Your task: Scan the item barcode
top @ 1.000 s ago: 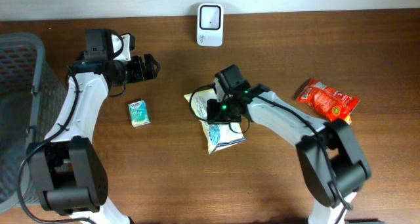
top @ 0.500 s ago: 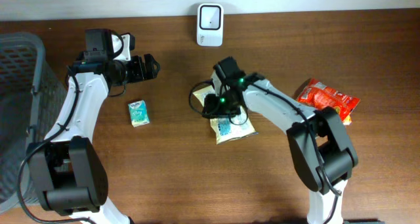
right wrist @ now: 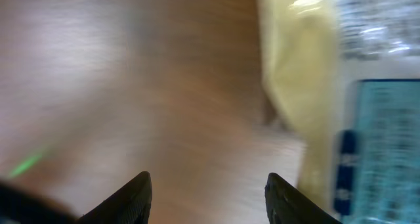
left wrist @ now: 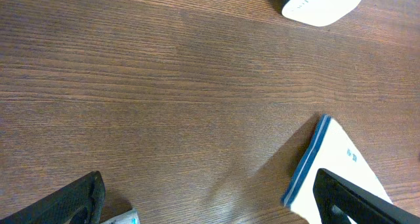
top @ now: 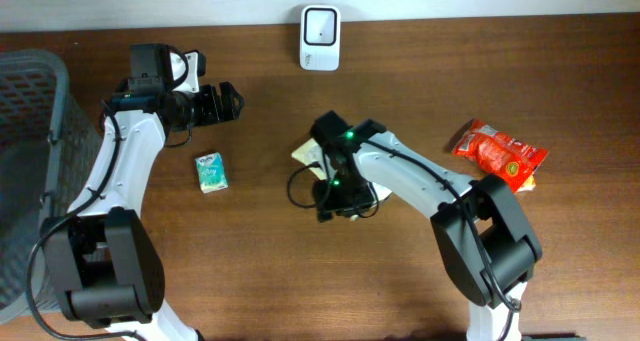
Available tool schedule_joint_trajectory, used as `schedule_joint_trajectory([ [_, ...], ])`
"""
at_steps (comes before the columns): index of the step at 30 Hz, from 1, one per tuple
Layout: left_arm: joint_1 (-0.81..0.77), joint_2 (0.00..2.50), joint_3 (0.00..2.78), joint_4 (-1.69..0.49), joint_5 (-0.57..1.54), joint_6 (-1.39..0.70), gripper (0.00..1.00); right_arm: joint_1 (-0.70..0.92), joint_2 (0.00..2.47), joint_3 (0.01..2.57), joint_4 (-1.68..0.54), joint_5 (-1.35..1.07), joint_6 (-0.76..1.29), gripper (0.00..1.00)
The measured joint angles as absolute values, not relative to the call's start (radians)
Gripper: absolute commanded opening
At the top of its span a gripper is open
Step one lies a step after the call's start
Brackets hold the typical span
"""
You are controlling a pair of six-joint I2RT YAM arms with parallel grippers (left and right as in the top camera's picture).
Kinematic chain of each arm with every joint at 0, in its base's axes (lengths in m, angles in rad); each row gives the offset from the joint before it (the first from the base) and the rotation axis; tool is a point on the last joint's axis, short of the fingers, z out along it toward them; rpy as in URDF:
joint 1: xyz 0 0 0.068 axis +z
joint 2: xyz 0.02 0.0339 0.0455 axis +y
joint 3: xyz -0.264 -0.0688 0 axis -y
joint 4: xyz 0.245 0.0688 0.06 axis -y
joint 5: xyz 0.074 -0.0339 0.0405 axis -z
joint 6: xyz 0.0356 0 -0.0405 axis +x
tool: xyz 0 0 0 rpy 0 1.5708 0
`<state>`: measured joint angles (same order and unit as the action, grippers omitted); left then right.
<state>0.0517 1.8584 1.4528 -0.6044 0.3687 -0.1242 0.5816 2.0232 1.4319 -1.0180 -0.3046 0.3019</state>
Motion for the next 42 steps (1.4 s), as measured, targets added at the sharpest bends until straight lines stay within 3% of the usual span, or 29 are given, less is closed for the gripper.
schedule_joint_trajectory([
  [9, 0.052, 1.858, 1.453, -0.604, 0.369, -0.124, 0.99, 0.395, 2.023, 1.43, -0.984, -0.136, 0.183, 0.56],
  [15, 0.052, 1.858, 1.453, -0.604, 0.369, -0.124, 0.99, 0.342, 1.969, 1.504, -0.989, -0.258, 0.06, 0.61],
  [18, 0.052, 1.858, 1.453, -0.604, 0.368, -0.124, 0.99, 0.285, 1.905, 1.532, -0.987, -0.286, 0.015, 0.73],
  [23, 0.052, 1.858, 1.453, -0.604, 0.369, -0.124, 0.99, 0.128, 1.879, 1.548, -0.928, -0.342, -0.039, 0.8],
  [28, 0.052, 1.858, 1.453, -0.604, 0.368, -0.124, 0.99, 0.035, 2.016, 1.553, -0.909, -0.532, -0.109, 0.85],
  [36, 0.052, 1.858, 1.453, -0.604, 0.369, -0.124, 0.99, 0.04, 2.21, 1.553, -0.818, -0.797, -0.134, 0.88],
  [39, 0.052, 1.858, 1.453, -0.604, 0.368, -0.124, 0.99, 0.063, 2.228, 1.554, -0.792, -0.846, -0.125, 0.84],
  [41, 0.052, 1.858, 1.453, -0.604, 0.368, -0.124, 0.99, 0.095, 2.241, 1.559, -0.776, -0.865, -0.103, 0.66],
  [42, 0.052, 1.858, 1.453, -0.604, 0.368, -0.124, 0.99, 0.117, 2.25, 1.563, -0.767, -0.865, -0.084, 0.5],
])
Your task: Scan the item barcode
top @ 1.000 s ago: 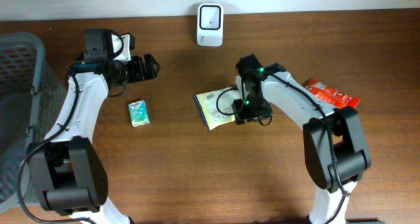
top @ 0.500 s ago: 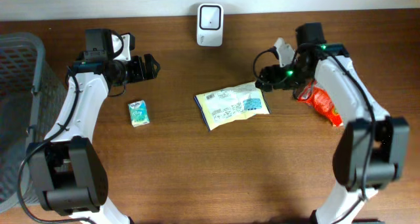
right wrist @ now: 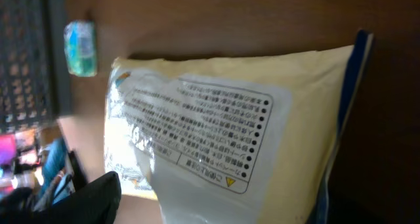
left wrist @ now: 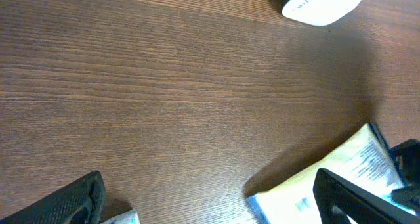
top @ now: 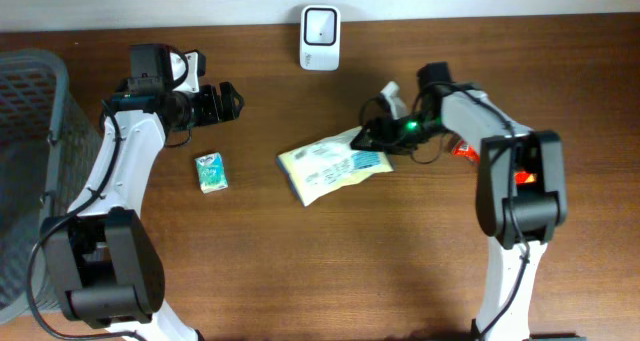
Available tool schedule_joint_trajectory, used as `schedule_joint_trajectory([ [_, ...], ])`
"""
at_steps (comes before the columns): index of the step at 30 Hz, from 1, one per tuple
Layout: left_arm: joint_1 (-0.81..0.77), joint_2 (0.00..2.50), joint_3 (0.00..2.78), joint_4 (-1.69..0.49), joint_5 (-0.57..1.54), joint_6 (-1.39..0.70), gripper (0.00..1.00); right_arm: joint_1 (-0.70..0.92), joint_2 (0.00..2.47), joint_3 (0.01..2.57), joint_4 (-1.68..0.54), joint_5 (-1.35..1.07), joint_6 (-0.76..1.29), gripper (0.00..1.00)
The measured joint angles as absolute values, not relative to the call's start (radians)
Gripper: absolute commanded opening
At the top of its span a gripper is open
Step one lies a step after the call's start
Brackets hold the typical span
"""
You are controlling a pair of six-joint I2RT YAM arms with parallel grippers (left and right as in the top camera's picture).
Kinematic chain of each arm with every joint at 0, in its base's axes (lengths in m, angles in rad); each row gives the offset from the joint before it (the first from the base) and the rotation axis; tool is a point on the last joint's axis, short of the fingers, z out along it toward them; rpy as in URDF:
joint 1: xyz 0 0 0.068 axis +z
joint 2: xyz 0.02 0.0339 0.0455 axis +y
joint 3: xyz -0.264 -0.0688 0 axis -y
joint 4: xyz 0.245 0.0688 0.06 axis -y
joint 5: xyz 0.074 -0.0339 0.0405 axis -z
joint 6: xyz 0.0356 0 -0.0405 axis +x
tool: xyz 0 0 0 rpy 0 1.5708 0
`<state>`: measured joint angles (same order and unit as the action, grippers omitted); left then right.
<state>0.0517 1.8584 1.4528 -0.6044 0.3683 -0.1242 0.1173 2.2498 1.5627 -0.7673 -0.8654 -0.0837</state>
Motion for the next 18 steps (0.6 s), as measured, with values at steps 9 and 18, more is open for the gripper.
schedule_joint_trajectory([
  [9, 0.052, 1.858, 1.453, -0.604, 0.369, -0.124, 0.99, 0.211, 2.317, 1.573, -0.72, -0.856, 0.032, 0.04],
  [18, 0.052, 1.858, 1.453, -0.604, 0.369, -0.124, 0.99, 0.177, 2.304, 1.567, -0.74, -0.929, -0.01, 0.04],
])
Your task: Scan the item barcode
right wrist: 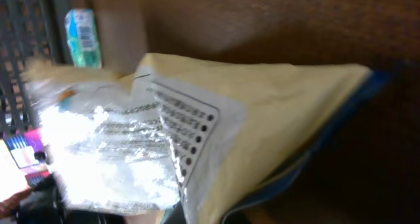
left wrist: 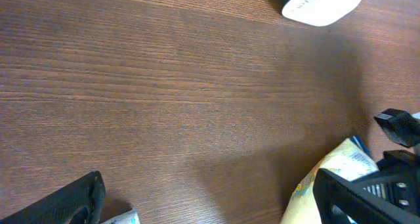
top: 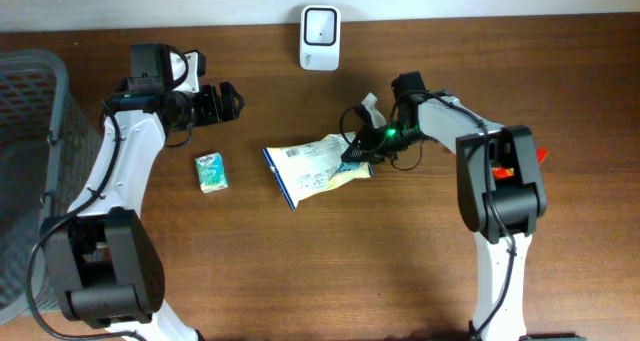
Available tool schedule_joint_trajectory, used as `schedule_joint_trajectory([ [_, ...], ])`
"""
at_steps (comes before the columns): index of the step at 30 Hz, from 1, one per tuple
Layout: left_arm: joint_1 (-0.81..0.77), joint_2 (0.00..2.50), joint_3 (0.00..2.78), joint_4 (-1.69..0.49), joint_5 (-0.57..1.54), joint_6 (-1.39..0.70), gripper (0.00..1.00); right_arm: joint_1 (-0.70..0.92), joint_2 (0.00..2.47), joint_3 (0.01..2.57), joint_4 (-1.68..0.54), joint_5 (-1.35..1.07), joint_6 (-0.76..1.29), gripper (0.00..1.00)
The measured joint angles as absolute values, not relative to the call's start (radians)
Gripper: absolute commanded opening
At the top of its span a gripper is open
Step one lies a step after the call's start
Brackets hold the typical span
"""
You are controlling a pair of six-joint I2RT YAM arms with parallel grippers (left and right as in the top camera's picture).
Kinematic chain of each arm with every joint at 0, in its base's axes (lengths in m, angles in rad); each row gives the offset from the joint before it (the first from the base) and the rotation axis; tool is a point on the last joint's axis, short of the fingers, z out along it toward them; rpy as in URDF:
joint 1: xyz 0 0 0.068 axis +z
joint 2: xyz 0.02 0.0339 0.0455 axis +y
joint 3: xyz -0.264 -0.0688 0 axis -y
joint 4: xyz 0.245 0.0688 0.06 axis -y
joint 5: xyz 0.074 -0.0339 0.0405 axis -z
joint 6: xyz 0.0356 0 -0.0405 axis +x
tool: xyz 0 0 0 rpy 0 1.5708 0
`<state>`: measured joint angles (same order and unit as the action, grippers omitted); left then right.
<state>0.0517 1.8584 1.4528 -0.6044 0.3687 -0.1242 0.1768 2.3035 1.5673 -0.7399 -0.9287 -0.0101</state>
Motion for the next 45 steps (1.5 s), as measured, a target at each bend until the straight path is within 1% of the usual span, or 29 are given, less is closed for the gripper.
schedule_joint_trajectory([
  [4, 0.052, 1.858, 1.453, -0.604, 0.369, -0.124, 0.99, 0.176, 2.172, 1.555, -0.813, -0.96, -0.115, 0.04],
  [10, 0.052, 1.858, 1.453, -0.604, 0.369, -0.124, 0.99, 0.173, 1.874, 1.556, -0.83, -1.01, -0.224, 0.04],
  [14, 0.052, 1.858, 1.453, -0.604, 0.369, -0.124, 0.99, 0.153, 1.776, 1.556, -0.83, -1.096, -0.27, 0.04],
  [17, 0.052, 1.858, 1.453, -0.604, 0.369, -0.124, 0.99, 0.115, 1.761, 1.556, -0.839, -1.177, -0.293, 0.04],
  [20, 0.052, 1.858, 1.453, -0.605, 0.369, -0.124, 0.99, 0.093, 1.761, 1.555, -0.861, -1.199, -0.3, 0.04],
  [32, 0.052, 1.858, 1.453, -0.604, 0.369, -0.124, 0.99, 0.096, 1.761, 1.555, -0.854, -1.375, -0.369, 0.04],
  [38, 0.052, 1.858, 1.453, -0.604, 0.369, -0.124, 0.99, 0.096, 1.761, 1.555, -0.795, -1.461, -0.373, 0.04],
  [42, 0.052, 1.858, 1.453, -0.604, 0.369, -0.124, 0.99, 0.096, 1.761, 1.555, -0.82, -1.452, -0.374, 0.04],
  [45, 0.052, 1.858, 1.453, -0.604, 0.369, -0.124, 0.99, 0.112, 1.761, 1.555, -0.888, -1.337, -0.374, 0.04],
])
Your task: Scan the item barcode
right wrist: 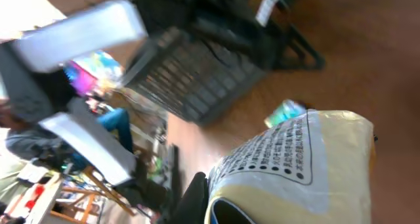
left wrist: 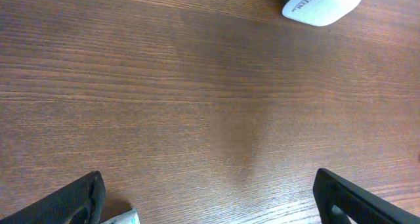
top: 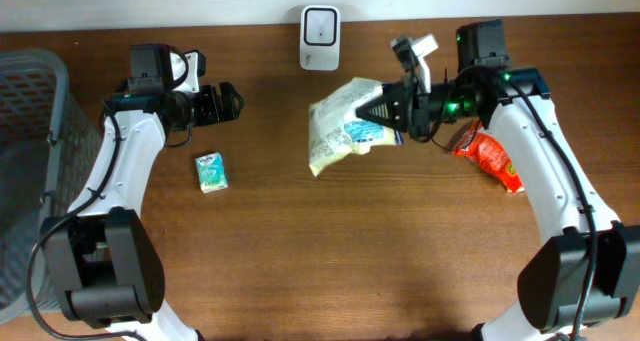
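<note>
My right gripper [top: 388, 109] is shut on one edge of the yellow bag [top: 345, 129] with a printed white label. It holds the bag off the table, just right of and below the white scanner [top: 320, 24]. In the right wrist view the bag [right wrist: 308, 165] fills the lower right, with one dark finger [right wrist: 195, 196] against it. At the far left my left gripper [top: 228, 101] stands open and empty; its fingers [left wrist: 72, 199] sit wide apart over bare wood, with the scanner [left wrist: 323, 0] at the top edge.
A small green packet [top: 210, 171] lies below the left gripper. A grey mesh basket [top: 30, 151] stands at the left edge. A red snack bag [top: 492, 154] lies on the right, under the right arm.
The right gripper was low at the table's middle with the bag tilted there. Now it is higher and farther back, holding the bag in the air near the scanner. The left arm has not moved.
First my right gripper was open over the bag at the table's middle. Then it had the bag's right edge, with the bag flat on the wood. Then the bag stood tilted, a little to the left. Now it hangs raised beside the scanner.
</note>
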Available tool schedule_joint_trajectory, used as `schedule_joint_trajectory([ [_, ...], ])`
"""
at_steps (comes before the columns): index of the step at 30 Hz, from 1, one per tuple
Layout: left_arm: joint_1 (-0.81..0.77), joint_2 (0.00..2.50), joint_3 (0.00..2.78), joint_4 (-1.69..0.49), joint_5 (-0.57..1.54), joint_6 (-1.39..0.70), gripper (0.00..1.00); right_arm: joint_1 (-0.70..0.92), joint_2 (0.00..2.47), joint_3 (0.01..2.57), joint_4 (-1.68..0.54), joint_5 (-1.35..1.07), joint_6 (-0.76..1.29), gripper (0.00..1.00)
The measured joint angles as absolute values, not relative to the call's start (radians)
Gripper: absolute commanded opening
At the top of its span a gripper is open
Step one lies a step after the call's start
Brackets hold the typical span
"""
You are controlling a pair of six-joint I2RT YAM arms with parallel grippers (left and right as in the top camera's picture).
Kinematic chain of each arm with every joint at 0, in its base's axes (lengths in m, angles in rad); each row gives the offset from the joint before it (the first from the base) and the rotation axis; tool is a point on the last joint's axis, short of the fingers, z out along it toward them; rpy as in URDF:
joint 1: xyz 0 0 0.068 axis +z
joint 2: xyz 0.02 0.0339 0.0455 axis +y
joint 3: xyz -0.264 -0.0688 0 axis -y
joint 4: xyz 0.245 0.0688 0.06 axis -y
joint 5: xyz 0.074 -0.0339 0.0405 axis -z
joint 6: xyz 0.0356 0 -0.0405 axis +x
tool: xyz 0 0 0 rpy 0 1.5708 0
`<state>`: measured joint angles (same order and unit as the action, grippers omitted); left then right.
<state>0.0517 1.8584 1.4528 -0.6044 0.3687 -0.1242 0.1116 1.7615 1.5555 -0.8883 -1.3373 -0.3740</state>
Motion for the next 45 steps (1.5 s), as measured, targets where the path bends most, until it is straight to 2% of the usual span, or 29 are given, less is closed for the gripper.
schedule_joint_trajectory([
  [3, 0.052, 1.858, 1.453, -0.604, 0.368, -0.124, 0.99, 0.159, 1.789, 1.554, -0.913, -1.211, -0.374, 0.04],
  [11, 0.052, 1.858, 1.453, -0.604, 0.369, -0.124, 0.99, 0.214, 1.983, 1.543, -0.929, -1.188, -0.485, 0.04],
  [12, 0.052, 1.858, 1.453, -0.604, 0.369, -0.124, 0.99, 0.213, 1.994, 1.542, -0.945, -1.175, -0.5, 0.07],
  [13, 0.052, 1.858, 1.453, -0.604, 0.369, -0.124, 0.99, 0.212, 2.003, 1.541, -0.966, -1.154, -0.511, 0.25],
  [15, 0.052, 1.858, 1.453, -0.604, 0.368, -0.124, 0.99, 0.206, 2.031, 1.541, -1.01, -1.092, -0.527, 0.44],
  [17, 0.052, 1.858, 1.453, -0.604, 0.369, -0.124, 0.99, 0.189, 2.058, 1.54, -1.04, -0.984, -0.518, 0.55],
  [23, 0.052, 1.858, 1.453, -0.604, 0.369, -0.124, 0.99, 0.074, 2.08, 1.577, -1.106, -0.548, -0.348, 0.63],
  [25, 0.052, 1.858, 1.453, -0.604, 0.368, -0.124, 0.99, 0.046, 2.081, 1.635, -1.15, -0.486, -0.331, 0.71],
  [27, 0.052, 1.858, 1.453, -0.604, 0.368, -0.124, 0.99, 0.039, 2.079, 1.753, -1.204, -0.443, -0.353, 0.86],
  [28, 0.052, 1.858, 1.453, -0.604, 0.369, -0.124, 0.99, 0.049, 2.077, 1.794, -1.209, -0.435, -0.371, 0.89],
  [39, 0.052, 1.858, 1.453, -0.604, 0.368, -0.124, 0.99, 0.363, 2.131, 1.849, -1.191, -0.301, -0.578, 0.92],
  [45, 0.052, 1.858, 1.453, -0.604, 0.368, -0.124, 0.99, 0.428, 2.22, 1.849, -1.159, -0.16, -0.614, 0.94],
])
